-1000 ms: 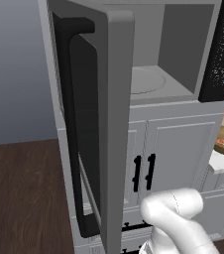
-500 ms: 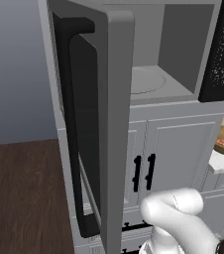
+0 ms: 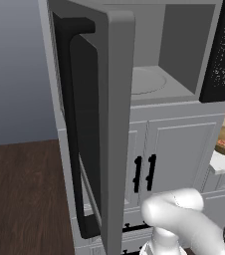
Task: Open the microwave, place the bowl with waffle inside the microwave, then close the microwave door and turn it on.
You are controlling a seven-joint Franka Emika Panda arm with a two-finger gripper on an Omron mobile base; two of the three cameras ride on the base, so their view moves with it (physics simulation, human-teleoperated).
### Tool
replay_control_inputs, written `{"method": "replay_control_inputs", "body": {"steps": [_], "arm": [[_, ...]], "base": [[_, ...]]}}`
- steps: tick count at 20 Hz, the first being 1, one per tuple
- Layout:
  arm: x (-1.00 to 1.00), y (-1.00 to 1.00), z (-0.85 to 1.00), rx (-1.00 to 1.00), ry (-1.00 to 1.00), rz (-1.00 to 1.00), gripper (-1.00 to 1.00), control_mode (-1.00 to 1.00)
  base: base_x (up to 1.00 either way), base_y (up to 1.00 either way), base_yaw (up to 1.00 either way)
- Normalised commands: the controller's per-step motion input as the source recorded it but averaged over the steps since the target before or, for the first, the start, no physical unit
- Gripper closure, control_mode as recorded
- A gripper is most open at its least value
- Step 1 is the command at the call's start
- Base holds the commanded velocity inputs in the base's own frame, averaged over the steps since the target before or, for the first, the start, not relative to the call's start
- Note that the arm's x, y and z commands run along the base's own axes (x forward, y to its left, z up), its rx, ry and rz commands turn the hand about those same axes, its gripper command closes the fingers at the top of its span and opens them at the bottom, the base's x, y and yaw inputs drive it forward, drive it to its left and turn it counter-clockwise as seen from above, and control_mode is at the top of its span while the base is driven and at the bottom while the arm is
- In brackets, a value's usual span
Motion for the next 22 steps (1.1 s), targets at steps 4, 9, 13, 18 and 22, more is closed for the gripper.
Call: {"method": "replay_control_inputs", "body": {"steps": [4,9,13,18,22], "arm": [[0.36,-0.44,-0.33,0.00,0.00,0.07,-1.00,-1.00],[0.39,-0.30,-0.28,0.00,0.01,0.10,-1.00,-1.00],[0.40,-0.21,-0.31,0.00,0.05,0.08,-1.00,-1.00],[0.30,-0.31,-0.36,0.00,0.07,0.02,-1.00,-1.00],[0.42,-0.33,-0.28,0.00,0.05,0.00,-1.00,-1.00]], "base": [[0.00,0.00,0.00],[0.00,0.00,0.00],[0.00,0.00,0.00],[0.00,0.00,0.00],[0.00,0.00,0.00]]}}
